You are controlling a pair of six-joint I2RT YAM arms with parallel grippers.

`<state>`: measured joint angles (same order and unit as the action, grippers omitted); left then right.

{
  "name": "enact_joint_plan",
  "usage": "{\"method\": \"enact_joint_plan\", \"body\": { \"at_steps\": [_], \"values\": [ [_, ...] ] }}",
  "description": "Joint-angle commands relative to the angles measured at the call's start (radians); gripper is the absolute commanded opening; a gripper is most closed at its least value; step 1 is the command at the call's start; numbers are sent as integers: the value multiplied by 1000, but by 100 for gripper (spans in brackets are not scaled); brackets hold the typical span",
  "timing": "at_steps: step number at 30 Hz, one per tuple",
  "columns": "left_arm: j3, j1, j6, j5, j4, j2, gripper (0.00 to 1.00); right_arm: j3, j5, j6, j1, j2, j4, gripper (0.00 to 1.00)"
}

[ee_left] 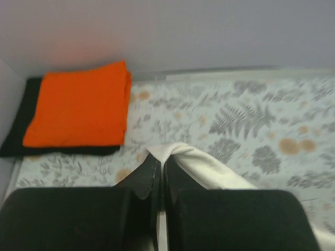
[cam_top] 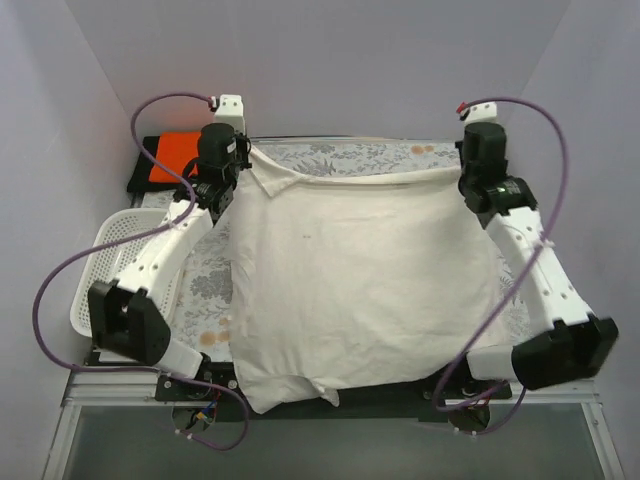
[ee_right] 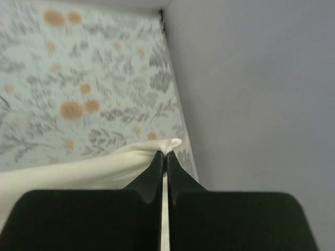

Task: Fold and stack the t-shirts
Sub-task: Flatten the tshirt out, then fold the tshirt

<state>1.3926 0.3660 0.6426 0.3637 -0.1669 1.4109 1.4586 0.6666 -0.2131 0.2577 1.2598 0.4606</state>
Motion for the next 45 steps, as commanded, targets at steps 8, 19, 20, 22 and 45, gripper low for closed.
{"method": "enact_joint_plan", "body": {
  "at_steps": [8, 19, 20, 22, 45],
  "values": [
    [149, -96, 140, -183, 182, 454, 0, -138, -117, 44, -219, 360, -292, 1],
    [410, -107, 276, -210, 81, 727, 0, 103, -217, 50, -301, 635, -326, 1],
    [407, -110, 293, -221, 76, 729, 0, 112, -234, 53, -302, 644, -324, 1],
    [410, -116, 342, -232, 60, 727, 0, 112, -254, 57, -305, 648, -323, 1],
    [243, -125, 948, -362, -190, 476, 0, 190, -275, 130, -339, 625, -123, 1]
  ]
}}
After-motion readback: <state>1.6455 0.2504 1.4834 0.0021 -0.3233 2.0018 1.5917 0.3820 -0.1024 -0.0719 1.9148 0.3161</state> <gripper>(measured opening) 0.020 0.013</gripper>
